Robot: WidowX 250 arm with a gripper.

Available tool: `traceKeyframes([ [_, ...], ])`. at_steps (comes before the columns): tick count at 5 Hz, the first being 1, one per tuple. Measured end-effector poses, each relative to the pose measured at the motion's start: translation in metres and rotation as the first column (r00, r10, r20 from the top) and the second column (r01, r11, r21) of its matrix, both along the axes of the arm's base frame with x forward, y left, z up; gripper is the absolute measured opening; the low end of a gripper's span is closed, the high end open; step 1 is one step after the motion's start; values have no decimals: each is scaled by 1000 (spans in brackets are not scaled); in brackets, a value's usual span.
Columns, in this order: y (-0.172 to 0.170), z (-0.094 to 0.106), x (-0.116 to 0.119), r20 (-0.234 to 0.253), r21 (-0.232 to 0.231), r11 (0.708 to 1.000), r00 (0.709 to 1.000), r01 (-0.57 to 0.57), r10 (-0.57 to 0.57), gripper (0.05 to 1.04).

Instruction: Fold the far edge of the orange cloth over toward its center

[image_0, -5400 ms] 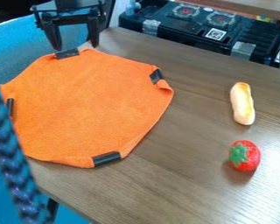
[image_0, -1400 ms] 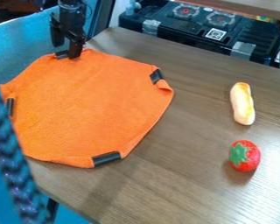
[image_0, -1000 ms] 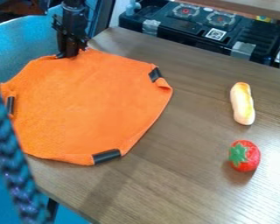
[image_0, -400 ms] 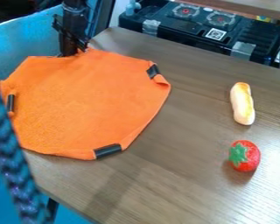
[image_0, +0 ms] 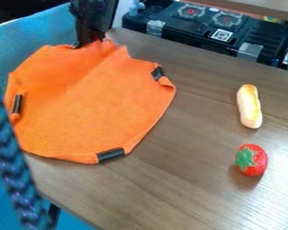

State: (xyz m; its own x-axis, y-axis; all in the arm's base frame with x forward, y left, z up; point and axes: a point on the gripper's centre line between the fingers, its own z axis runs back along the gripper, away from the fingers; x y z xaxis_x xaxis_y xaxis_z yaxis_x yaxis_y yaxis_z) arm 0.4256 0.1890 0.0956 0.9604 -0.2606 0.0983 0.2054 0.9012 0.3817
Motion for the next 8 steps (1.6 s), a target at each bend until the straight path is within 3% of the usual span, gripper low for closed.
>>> traceKeyframes([
  [2,-63,3,-28,3,40,985,986,168,-168,55],
  [5,-132,6,-98,-6,46,927,928,372,-372,55],
  [7,-161,1,-133,-44,24,899,899,436,-435,55],
  [8,-171,-7,-148,-86,13,892,889,452,-449,55],
])
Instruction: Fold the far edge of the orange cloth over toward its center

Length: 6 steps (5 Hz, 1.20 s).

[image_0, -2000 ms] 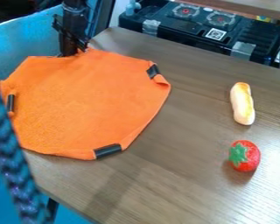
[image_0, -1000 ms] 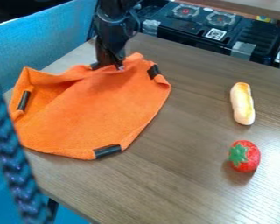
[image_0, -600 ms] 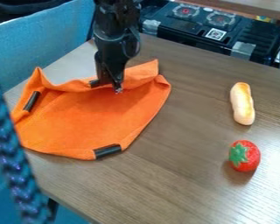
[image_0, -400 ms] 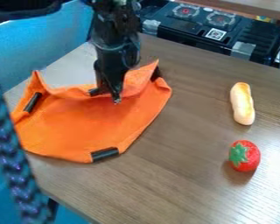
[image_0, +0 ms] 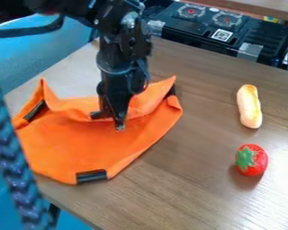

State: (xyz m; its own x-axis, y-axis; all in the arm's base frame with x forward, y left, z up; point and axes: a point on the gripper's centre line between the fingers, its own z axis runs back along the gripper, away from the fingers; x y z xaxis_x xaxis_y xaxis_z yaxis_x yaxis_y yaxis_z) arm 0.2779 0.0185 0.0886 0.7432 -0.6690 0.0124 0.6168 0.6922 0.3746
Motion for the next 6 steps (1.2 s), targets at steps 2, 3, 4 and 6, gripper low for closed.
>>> traceKeyframes([
  [2,-22,6,-24,13,-14,999,999,32,-32,220],
  [3,-25,3,-35,-15,-36,999,1000,11,-12,458],
  [4,-26,-4,-43,-82,-42,998,996,-51,47,766],
  [6,-1,23,-10,-204,-183,909,919,-375,338,1001],
])
